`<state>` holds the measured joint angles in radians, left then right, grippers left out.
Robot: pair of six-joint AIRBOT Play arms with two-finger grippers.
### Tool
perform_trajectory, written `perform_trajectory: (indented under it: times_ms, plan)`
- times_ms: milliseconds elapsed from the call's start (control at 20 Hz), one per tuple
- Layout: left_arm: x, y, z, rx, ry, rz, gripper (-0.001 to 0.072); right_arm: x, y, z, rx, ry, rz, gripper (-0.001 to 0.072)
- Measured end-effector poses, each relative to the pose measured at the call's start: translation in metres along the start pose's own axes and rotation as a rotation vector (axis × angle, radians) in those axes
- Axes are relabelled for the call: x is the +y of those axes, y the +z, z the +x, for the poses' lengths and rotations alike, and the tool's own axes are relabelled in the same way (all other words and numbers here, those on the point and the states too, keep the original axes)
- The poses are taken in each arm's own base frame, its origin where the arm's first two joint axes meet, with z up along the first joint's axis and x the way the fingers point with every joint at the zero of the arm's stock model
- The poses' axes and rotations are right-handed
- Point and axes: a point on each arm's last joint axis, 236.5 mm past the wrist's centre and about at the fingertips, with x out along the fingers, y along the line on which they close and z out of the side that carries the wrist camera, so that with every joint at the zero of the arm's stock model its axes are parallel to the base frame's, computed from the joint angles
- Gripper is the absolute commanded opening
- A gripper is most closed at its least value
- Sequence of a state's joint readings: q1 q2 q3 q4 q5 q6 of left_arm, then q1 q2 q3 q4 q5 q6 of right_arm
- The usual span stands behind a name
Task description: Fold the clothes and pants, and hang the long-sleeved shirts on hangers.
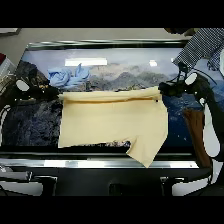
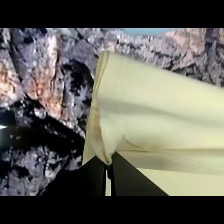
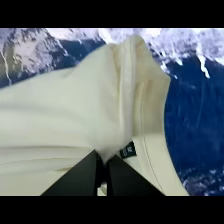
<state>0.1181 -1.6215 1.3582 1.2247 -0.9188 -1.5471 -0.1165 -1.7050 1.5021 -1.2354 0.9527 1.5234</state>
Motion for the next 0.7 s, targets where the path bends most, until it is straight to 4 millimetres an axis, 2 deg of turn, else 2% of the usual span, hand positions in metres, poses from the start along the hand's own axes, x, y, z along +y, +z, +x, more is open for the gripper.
perform_trajectory:
  times_ms: [250,650,700]
  plan:
    - [0.001,-0.040,0.002,0.167,-0.002,-0.008,0.0012,-0.016,-0.031,-0.002,0.134,-0.067,-0.009,0.0025]
    - [0.004,-0.085,0.000,0.337,0.000,-0.023,0.0015,-0.023,-0.052,0.000,0.216,-0.092,0.007,0.0027]
    - [0.004,-0.089,0.000,0.349,0.001,-0.024,0.0033,-0.024,-0.056,0.002,0.228,-0.093,0.011,0.0044]
